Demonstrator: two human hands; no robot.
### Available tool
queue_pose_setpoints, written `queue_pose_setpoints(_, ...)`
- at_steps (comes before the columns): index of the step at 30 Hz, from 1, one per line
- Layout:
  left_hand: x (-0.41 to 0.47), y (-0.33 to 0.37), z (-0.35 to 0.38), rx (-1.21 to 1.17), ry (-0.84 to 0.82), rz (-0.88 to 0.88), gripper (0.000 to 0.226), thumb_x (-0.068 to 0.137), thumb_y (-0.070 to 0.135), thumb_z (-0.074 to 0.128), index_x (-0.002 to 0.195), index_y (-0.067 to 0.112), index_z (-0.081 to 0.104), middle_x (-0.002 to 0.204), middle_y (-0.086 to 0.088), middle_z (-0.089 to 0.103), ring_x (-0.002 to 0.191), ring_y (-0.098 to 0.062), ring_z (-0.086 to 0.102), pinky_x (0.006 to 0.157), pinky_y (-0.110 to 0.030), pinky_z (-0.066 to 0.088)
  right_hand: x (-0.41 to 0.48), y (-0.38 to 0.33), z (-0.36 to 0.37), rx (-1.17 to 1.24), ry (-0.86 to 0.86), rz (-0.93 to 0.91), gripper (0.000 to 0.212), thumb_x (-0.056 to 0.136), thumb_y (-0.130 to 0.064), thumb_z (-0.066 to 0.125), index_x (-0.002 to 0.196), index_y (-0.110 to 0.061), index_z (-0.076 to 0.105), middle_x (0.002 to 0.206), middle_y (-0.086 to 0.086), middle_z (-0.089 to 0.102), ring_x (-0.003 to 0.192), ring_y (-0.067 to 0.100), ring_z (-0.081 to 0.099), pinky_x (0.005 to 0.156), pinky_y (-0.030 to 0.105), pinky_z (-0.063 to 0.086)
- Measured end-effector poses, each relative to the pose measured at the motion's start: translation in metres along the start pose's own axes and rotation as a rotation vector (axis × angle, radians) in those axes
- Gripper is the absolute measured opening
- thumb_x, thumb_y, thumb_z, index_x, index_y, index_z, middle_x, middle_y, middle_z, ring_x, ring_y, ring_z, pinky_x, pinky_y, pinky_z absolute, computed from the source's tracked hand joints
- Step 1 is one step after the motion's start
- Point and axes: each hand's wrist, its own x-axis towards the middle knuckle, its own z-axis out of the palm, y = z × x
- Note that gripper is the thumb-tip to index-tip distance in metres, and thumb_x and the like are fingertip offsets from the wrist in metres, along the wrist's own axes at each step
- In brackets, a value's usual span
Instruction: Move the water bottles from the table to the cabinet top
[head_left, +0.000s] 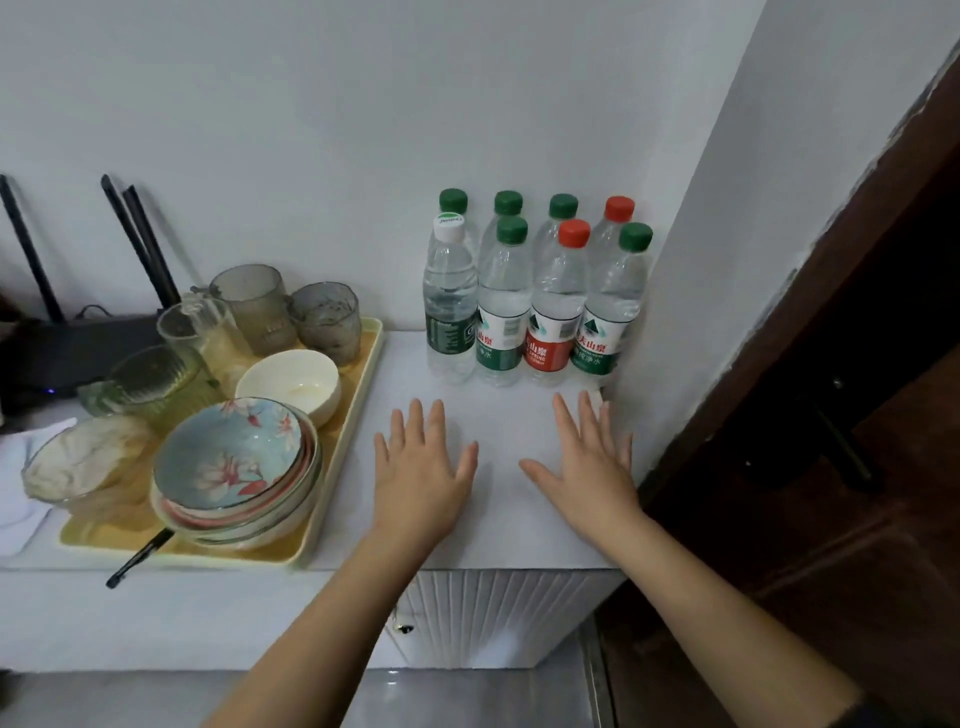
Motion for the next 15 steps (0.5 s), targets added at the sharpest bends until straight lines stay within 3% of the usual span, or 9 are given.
queue_pose_setpoints(6,-0.080,-0.006,0.016,0.179,0.038,-0.074,0.081,0.087,0.064,0.001,0.155,0.022,0.008,0.163,-0.008,0.001,0.150,-0.029,-0.007,0.120,-0.048,-0.001,-0.030,-0.010,-0.003,-0.116,-0.127,-0.247,0.081,0.095,-0.063,0.035,0.154,-0.032,-0.011,0.162,0.004,-0.022,0.148,0.030,-0.023,0.119,0.056,-0.007)
queue_pose_setpoints(10,-0.128,-0.016,0.023,0.143,0.105,-0.149,0.074,0.093,0.061,0.016,0.154,0.020,0.024,0.161,-0.011,0.017,0.149,-0.031,0.009,0.117,-0.049,0.005,-0.057,-0.019,0.005,-0.118,-0.194,-0.428,0.078,0.096,-0.060,0.034,0.154,-0.033,-0.012,0.162,0.002,-0.021,0.148,0.027,-0.023,0.119,0.053,-0.008)
queue_pose_setpoints(15,-0.198,-0.027,0.036,0.053,0.115,-0.335,0.075,0.092,0.063,0.013,0.156,0.024,0.010,0.163,-0.005,0.004,0.150,-0.025,-0.007,0.118,-0.045,-0.004,-0.090,-0.028,0.026,-0.126,-0.261,-0.697,0.077,0.092,-0.066,0.021,0.153,-0.034,-0.011,0.163,0.000,-0.017,0.148,0.023,-0.022,0.117,0.046,-0.015)
